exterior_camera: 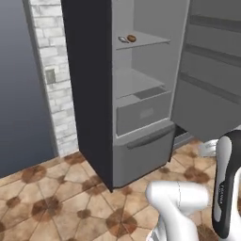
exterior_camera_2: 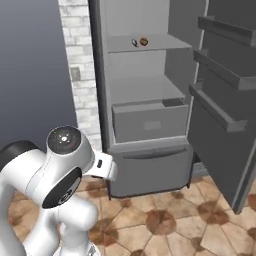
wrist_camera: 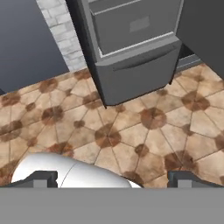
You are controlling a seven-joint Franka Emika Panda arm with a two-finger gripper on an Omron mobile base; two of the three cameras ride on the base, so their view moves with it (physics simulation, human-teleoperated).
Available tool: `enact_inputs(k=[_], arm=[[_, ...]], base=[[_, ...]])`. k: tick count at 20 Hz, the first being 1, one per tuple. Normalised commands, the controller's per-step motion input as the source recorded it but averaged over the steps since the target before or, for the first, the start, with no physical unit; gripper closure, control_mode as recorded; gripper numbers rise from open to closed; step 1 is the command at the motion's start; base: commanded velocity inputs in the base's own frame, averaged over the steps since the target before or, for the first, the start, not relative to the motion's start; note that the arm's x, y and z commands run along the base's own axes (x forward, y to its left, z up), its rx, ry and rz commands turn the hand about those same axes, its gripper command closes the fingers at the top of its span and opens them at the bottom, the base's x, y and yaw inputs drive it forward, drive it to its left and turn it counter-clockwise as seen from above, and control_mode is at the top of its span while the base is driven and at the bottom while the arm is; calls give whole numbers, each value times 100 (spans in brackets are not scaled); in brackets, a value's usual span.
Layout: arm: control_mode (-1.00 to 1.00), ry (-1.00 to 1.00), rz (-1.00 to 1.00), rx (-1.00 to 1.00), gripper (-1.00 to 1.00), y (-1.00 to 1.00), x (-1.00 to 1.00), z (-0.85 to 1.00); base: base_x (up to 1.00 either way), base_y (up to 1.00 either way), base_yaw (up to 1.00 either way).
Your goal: Place one potato and one fish in each tupperware on the nearby counter, to pack two identical lunches.
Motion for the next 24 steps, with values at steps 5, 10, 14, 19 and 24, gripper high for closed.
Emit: enact_inputs(k=[5,10,14,19,24], arm=[[100,0,0,0,-100,0,0,0],[100,0,0,0,-100,0,0,0],[100,0,0,0,-100,0,0,0],[100,0,0,0,-100,0,0,0],[100,0,0,0,-100,0,0,0]], base=[[10,-51,50],[0,-72,45],[-5,-84,40],[-6,-61,33],[5,-3,21]])
